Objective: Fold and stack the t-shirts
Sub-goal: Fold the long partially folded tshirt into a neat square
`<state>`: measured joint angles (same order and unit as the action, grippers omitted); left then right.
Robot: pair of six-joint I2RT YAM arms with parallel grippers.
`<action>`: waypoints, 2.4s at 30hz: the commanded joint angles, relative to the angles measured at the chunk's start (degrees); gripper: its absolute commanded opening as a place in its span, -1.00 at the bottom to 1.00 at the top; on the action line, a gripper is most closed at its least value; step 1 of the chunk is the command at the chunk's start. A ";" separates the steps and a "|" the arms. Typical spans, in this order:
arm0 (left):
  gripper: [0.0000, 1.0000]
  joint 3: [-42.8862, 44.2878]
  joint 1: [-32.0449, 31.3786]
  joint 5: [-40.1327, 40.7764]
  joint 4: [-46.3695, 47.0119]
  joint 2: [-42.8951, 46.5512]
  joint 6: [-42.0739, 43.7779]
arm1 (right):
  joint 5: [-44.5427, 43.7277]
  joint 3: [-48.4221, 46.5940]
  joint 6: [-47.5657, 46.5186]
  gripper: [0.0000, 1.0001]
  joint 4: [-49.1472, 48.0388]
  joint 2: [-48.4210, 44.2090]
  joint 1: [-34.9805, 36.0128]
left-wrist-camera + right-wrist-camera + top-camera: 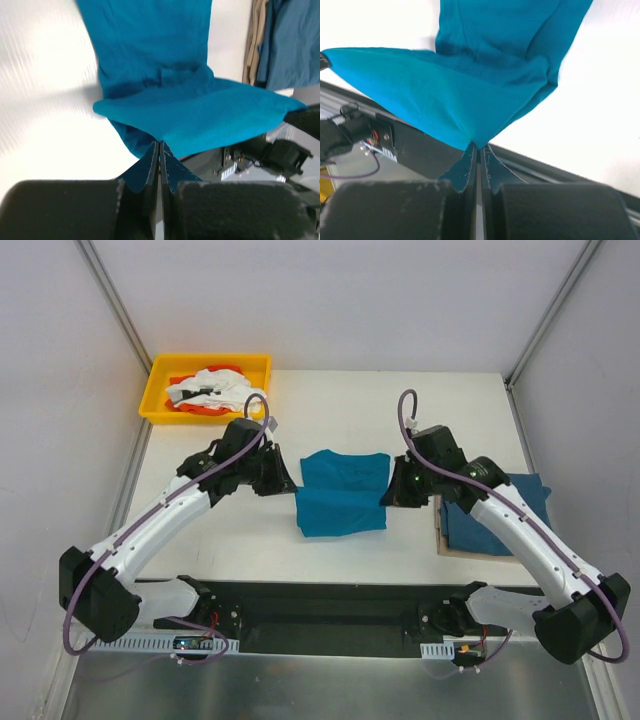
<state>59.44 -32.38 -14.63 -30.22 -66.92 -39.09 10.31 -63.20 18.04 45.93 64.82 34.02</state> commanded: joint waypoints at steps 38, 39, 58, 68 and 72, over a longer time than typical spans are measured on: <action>-0.99 44.78 15.94 -5.67 7.98 -58.84 8.24 | 8.86 -37.24 -4.86 -0.91 -13.32 54.88 -19.17; -0.90 45.67 16.03 -6.28 7.98 -60.51 8.24 | 8.33 -37.96 -4.95 -0.88 -13.32 55.67 -19.17; 0.99 26.36 10.77 -19.36 10.52 -38.65 7.80 | 14.11 -19.70 -4.44 0.93 -18.50 37.05 -17.50; 0.98 10.97 3.47 -26.33 22.48 -38.45 4.64 | 19.14 -14.67 0.50 0.93 -25.45 40.47 -15.13; 0.99 7.71 3.55 -23.69 22.48 -40.57 5.25 | 17.91 -14.06 0.68 0.93 -25.28 44.16 -15.21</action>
<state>69.91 -29.52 -38.81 -10.07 -105.67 -33.67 27.46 -77.89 17.50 22.48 106.06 18.70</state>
